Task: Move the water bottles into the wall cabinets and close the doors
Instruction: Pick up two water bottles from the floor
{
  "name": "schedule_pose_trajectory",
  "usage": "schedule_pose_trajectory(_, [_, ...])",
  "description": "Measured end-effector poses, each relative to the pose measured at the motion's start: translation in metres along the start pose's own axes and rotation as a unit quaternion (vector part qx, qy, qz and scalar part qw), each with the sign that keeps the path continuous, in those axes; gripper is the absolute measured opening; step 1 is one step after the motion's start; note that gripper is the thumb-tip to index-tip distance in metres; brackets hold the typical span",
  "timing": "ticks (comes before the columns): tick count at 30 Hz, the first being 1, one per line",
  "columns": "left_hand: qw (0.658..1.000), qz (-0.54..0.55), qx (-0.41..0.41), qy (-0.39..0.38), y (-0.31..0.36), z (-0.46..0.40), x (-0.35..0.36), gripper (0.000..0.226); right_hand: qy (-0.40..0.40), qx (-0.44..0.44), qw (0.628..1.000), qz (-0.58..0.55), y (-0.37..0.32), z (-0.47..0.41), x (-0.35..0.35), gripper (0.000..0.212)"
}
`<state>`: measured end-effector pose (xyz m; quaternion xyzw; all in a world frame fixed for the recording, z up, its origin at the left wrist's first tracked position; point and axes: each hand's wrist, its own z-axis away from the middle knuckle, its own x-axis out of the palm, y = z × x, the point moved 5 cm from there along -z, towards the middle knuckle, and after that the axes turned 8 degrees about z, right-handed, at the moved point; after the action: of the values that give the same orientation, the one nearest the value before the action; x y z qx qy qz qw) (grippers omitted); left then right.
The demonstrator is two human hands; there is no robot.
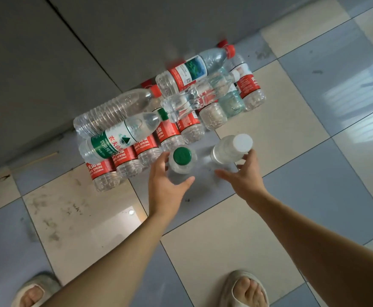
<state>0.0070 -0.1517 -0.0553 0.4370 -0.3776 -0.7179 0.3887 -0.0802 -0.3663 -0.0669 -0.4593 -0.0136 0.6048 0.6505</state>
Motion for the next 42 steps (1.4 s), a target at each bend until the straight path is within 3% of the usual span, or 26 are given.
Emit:
schedule_pose_trajectory(4, [0.999,0.007,0.047,0.02,-0.004,-0.011,0.007,0.065,0.01,-0.043,0.997,-0.067,0.002,-0.025,0.016,0.076])
schedule_pose_trajectory(8, [0.999,0.033,0.039,0.015,0.0,-0.014,0.008,0.06,-0.001,-0.069,0.995,-0.077,-0.006,-0.025,0.023,0.059])
schedule_pose_trajectory(14, [0.999,0.039,-0.01,0.016,0.019,0.011,-0.015,0.064,-0.032,-0.064,0.995,-0.074,-0.038,0.01,0.017,0.064])
schedule_pose_trajectory(19, [0.999,0.035,-0.022,0.021,0.078,0.03,-0.053,0.062,-0.058,-0.077,0.993,-0.063,-0.092,0.065,-0.011,0.063])
schedule_pose_trajectory(27, [0.998,0.059,-0.012,0.011,0.246,0.054,-0.126,0.063,-0.069,-0.112,0.99,-0.059,-0.22,0.179,-0.111,0.073])
schedule_pose_trajectory(38, [0.992,0.054,0.109,-0.03,0.539,0.124,-0.274,0.074,-0.035,-0.24,0.969,-0.045,-0.462,0.361,-0.271,0.066])
schedule_pose_trajectory(42, [0.982,0.08,0.174,-0.013,0.633,0.164,-0.337,0.065,0.001,-0.282,0.958,-0.054,-0.541,0.427,-0.323,0.069])
